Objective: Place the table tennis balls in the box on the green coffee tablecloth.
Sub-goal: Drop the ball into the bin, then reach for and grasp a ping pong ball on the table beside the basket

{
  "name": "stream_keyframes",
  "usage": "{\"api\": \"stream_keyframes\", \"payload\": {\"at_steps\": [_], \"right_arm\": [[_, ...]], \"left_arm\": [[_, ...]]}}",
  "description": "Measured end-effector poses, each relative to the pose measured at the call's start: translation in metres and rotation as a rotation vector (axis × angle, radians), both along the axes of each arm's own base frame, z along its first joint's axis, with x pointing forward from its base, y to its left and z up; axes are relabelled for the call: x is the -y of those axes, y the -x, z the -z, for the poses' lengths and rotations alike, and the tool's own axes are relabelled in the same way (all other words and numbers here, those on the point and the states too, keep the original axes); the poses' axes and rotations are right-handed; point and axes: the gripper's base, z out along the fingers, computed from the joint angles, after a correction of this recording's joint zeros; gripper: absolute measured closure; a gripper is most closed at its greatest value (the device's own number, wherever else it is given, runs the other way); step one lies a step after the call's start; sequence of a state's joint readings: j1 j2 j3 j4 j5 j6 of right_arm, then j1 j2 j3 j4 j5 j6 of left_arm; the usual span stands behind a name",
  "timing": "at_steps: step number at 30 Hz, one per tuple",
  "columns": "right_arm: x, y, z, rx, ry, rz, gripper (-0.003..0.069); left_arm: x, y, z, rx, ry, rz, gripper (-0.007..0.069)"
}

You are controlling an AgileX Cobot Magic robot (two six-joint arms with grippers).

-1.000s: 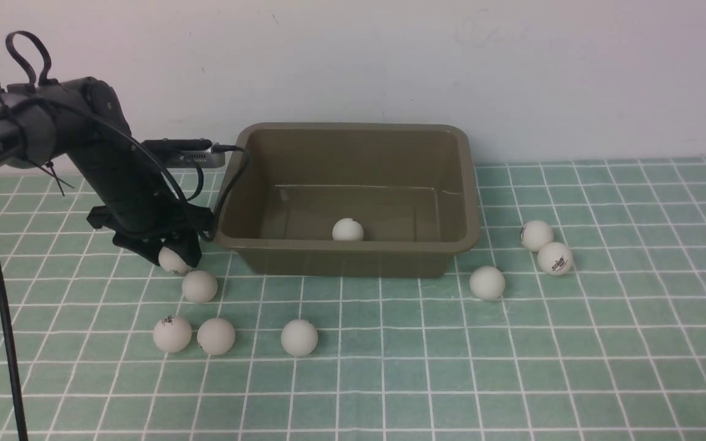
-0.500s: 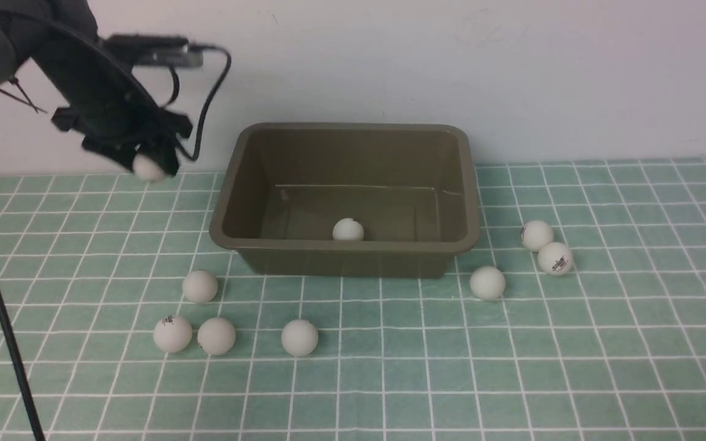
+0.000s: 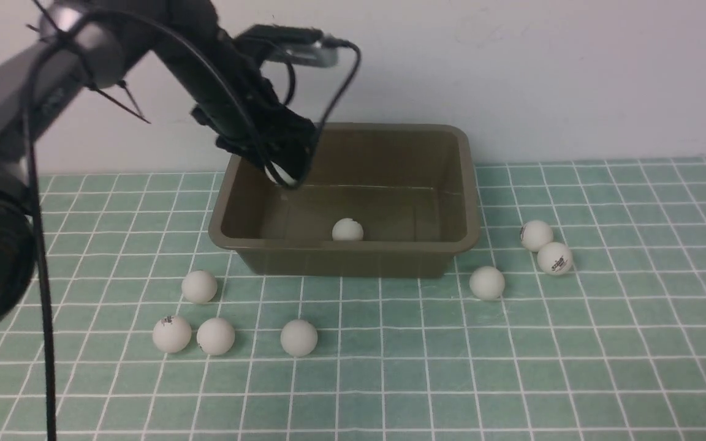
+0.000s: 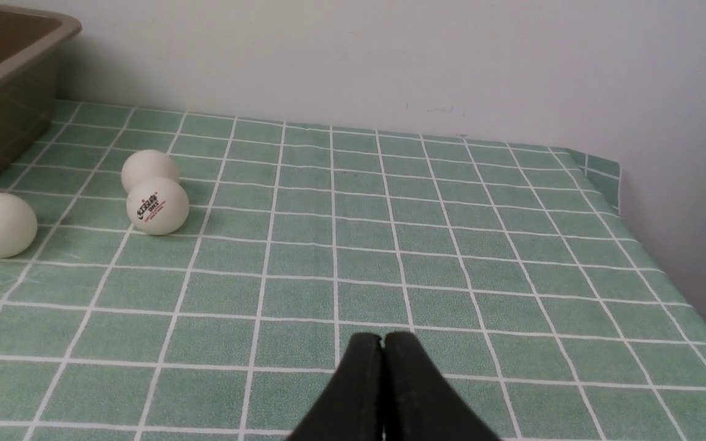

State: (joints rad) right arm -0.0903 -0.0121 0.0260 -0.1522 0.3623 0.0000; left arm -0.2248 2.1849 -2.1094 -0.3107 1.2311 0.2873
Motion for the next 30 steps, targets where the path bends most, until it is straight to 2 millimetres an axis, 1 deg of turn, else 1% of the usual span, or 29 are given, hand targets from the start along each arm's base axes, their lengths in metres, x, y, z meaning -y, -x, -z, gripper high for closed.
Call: {"api": "stream_keyframes", "payload": {"at_steps": [3, 5, 7, 8, 9, 11, 14, 15, 17, 19, 20, 22, 26, 28, 30], "right_arm": [[0.000, 0.000, 0.000, 0.000, 0.000, 0.000, 0.0676], [0.000, 0.000, 0.000, 0.000, 0.000, 0.000, 0.0676], [0.000, 0.000, 0.000, 0.000, 0.000, 0.000, 0.0676], [0.000, 0.000, 0.000, 0.000, 0.000, 0.000, 0.0676], [0.000, 0.000, 0.000, 0.000, 0.000, 0.000, 0.0676], [0.000, 0.000, 0.000, 0.000, 0.000, 0.000, 0.0676], [0.000, 0.000, 0.000, 0.000, 0.000, 0.000, 0.0676], [0.000, 0.000, 0.000, 0.000, 0.000, 0.000, 0.0676], [0.000, 0.000, 0.000, 0.000, 0.000, 0.000, 0.0676], [0.000, 0.000, 0.000, 0.000, 0.000, 0.000, 0.0676], [0.000, 0.000, 0.000, 0.000, 0.000, 0.000, 0.0676], [0.000, 0.000, 0.000, 0.000, 0.000, 0.000, 0.0676], [0.000, 0.000, 0.000, 0.000, 0.000, 0.000, 0.0676], [0.000, 0.000, 0.000, 0.000, 0.000, 0.000, 0.0676], [0.000, 0.000, 0.000, 0.000, 0.000, 0.000, 0.0676]], "left_arm": [[0.019, 0.003, 0.010, 0.005, -0.027, 0.099, 0.0272], [0.026, 0.003, 0.016, 0.003, -0.035, 0.133, 0.0272], [0.036, 0.003, 0.027, -0.006, -0.044, 0.164, 0.0256], [0.037, 0.002, 0.028, -0.007, -0.044, 0.165, 0.0253], [0.039, 0.000, 0.035, -0.006, -0.046, 0.165, 0.0201], [0.039, -0.001, 0.037, -0.004, -0.048, 0.164, 0.0178], [0.037, -0.002, 0.038, 0.000, -0.058, 0.160, 0.0104], [0.036, -0.002, 0.037, -0.003, -0.063, 0.160, 0.0092], [0.030, -0.004, 0.030, -0.003, -0.072, 0.140, 0.0082], [0.027, -0.005, 0.026, 0.008, -0.075, 0.126, 0.0082], [0.021, -0.007, 0.021, 0.018, -0.080, 0.098, 0.0082], [-0.001, -0.007, 0.002, 0.047, -0.095, 0.016, 0.0082], [-0.032, 0.002, -0.035, 0.104, -0.086, -0.079, 0.0082], [-0.044, 0.011, -0.051, 0.123, -0.082, -0.108, 0.0082], [-0.051, 0.021, -0.062, 0.131, -0.080, -0.122, 0.0082]]}}
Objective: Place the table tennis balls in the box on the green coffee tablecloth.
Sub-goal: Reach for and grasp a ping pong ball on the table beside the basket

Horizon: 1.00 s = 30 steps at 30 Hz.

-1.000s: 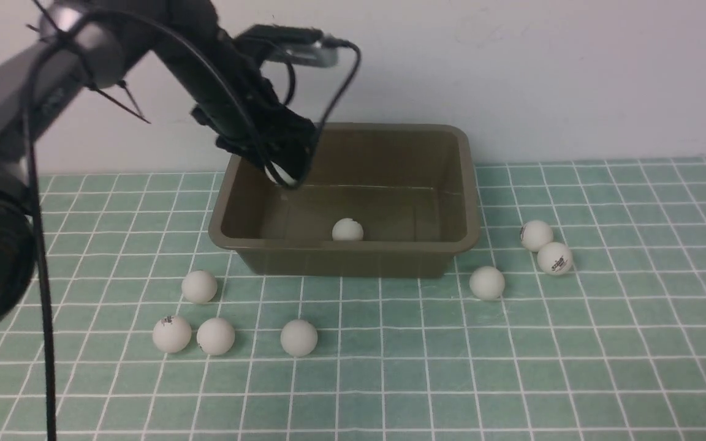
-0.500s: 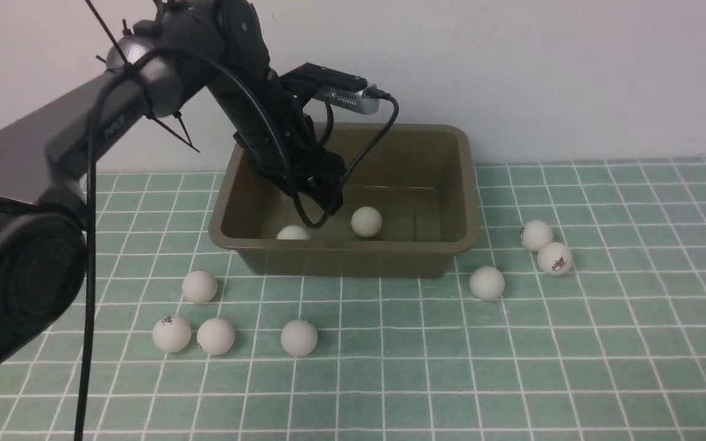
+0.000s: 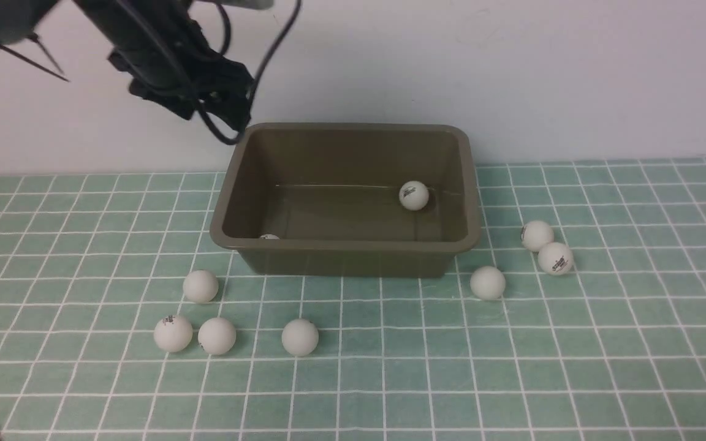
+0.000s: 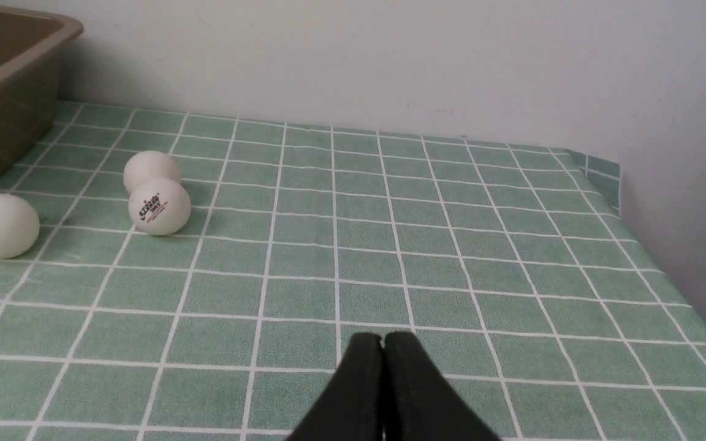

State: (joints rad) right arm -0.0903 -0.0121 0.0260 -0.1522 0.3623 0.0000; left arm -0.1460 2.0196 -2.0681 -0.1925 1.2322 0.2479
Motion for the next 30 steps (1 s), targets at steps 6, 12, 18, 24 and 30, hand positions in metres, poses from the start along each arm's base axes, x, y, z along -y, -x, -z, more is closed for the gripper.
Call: {"api": "stream_keyframes", "payload": {"at_steps": [6, 12, 18, 24, 30], "right_arm": [[0.000, 0.000, 0.000, 0.000, 0.000, 0.000, 0.0676], [0.000, 0.000, 0.000, 0.000, 0.000, 0.000, 0.0676], [0.000, 0.000, 0.000, 0.000, 0.000, 0.000, 0.0676], [0.000, 0.000, 0.000, 0.000, 0.000, 0.000, 0.0676], [0.000, 0.000, 0.000, 0.000, 0.000, 0.000, 0.0676]], "left_arm": [[-0.016, 0.028, 0.005, -0.074, -0.013, -0.022, 0.0082], [-0.028, 0.052, 0.068, -0.289, -0.040, -0.018, 0.0082], [-0.027, 0.055, 0.095, -0.274, -0.035, 0.005, 0.0082], [-0.029, 0.055, 0.115, -0.200, -0.069, 0.070, 0.0082], [-0.029, 0.053, 0.124, -0.120, -0.099, 0.137, 0.0082]]}}
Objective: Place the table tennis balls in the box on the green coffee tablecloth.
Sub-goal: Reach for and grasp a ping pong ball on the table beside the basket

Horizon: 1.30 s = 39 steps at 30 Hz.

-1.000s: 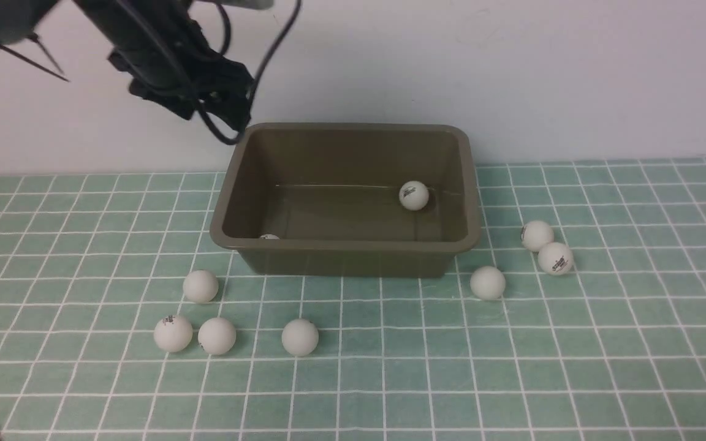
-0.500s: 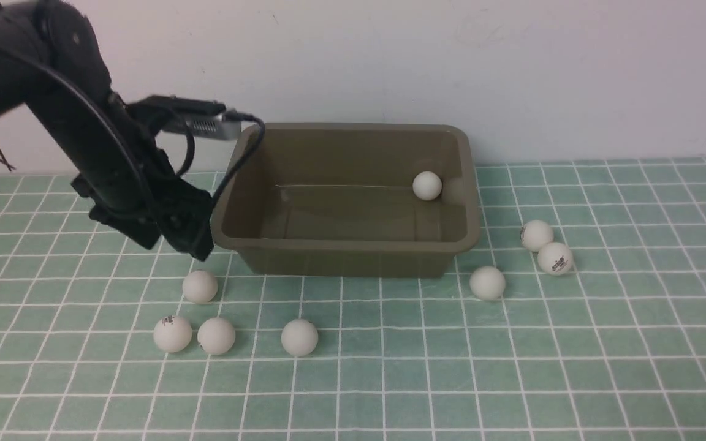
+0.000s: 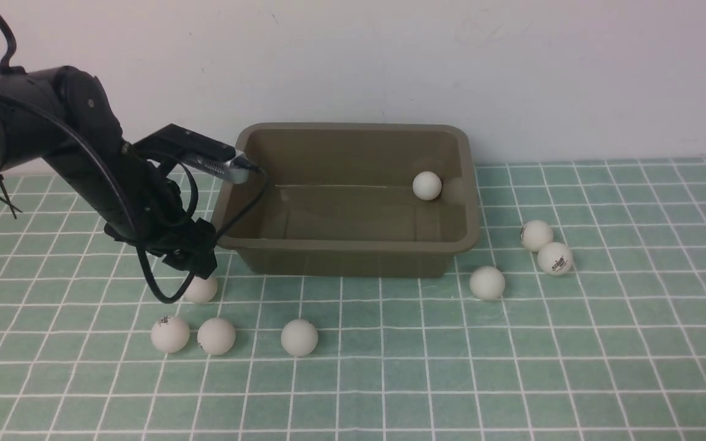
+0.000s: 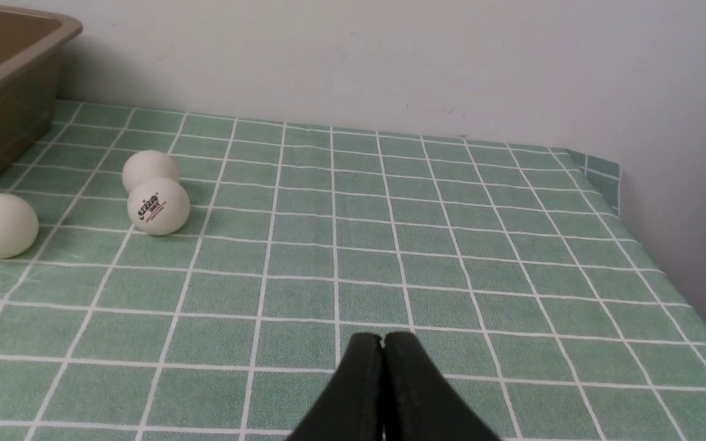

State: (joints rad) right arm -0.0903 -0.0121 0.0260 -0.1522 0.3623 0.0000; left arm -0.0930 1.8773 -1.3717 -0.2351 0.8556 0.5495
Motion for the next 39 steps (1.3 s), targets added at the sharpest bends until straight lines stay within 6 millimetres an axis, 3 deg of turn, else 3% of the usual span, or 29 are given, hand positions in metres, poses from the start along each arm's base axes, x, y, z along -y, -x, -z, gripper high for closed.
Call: {"api": "stream_keyframes", "payload": {"at_steps": [9, 39], "right_arm": [[0.000, 0.000, 0.000, 0.000, 0.000, 0.000, 0.0676], [0.000, 0.000, 0.000, 0.000, 0.000, 0.000, 0.0676]], "left_arm": [[0.003, -0.009, 0.036, -0.065, 0.013, 0.017, 0.0082], [0.003, -0.016, 0.059, -0.069, 0.003, 0.020, 0.0096]]}}
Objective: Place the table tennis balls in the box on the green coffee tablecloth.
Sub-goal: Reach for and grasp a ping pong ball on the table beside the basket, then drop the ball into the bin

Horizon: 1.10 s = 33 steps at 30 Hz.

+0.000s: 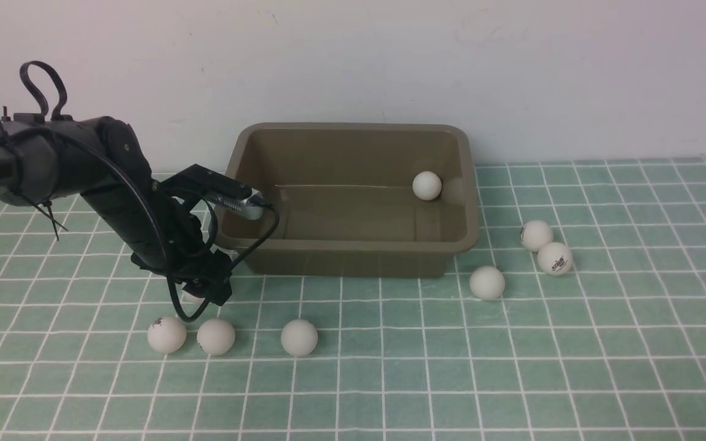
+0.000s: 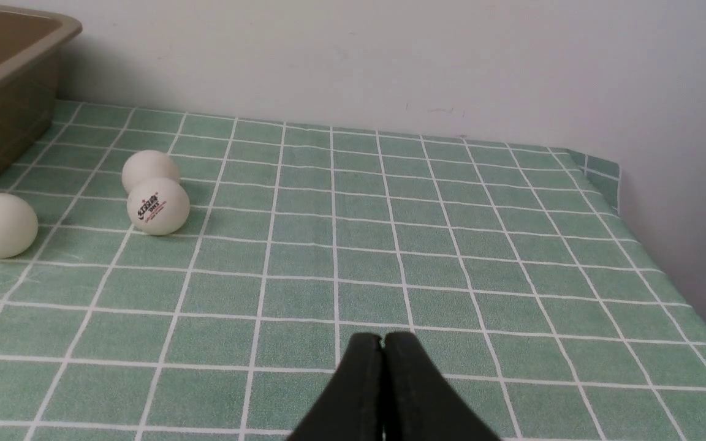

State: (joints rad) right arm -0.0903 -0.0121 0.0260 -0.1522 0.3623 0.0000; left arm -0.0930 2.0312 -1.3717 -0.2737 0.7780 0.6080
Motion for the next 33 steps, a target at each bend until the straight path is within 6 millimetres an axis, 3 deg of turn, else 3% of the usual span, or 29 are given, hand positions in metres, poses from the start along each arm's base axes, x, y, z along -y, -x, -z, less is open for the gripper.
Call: {"api": "stream_keyframes", "payload": {"at_steps": [3, 8, 14, 19, 28, 33], "right_arm": [[0.000, 0.000, 0.000, 0.000, 0.000, 0.000, 0.0676], [0.000, 0.000, 0.000, 0.000, 0.000, 0.000, 0.0676], [0.000, 0.000, 0.000, 0.000, 0.000, 0.000, 0.0676], [0.000, 0.000, 0.000, 0.000, 0.000, 0.000, 0.0676], [0.000, 0.000, 0.000, 0.000, 0.000, 0.000, 0.0676], [0.000, 0.000, 0.000, 0.000, 0.000, 0.000, 0.0676]], "left_arm": [[0.000, 0.000, 0.000, 0.001, 0.000, 0.000, 0.0134], [0.000, 0.001, 0.000, -0.007, 0.001, -0.001, 0.0275], [0.000, 0.004, -0.002, -0.031, 0.000, 0.004, 0.0275], [-0.005, 0.008, -0.017, -0.018, -0.053, 0.017, 0.0275], [-0.026, 0.020, -0.058, 0.037, -0.244, -0.086, 0.0275], [-0.028, 0.028, -0.083, 0.073, -0.228, -0.223, 0.0275]]}}
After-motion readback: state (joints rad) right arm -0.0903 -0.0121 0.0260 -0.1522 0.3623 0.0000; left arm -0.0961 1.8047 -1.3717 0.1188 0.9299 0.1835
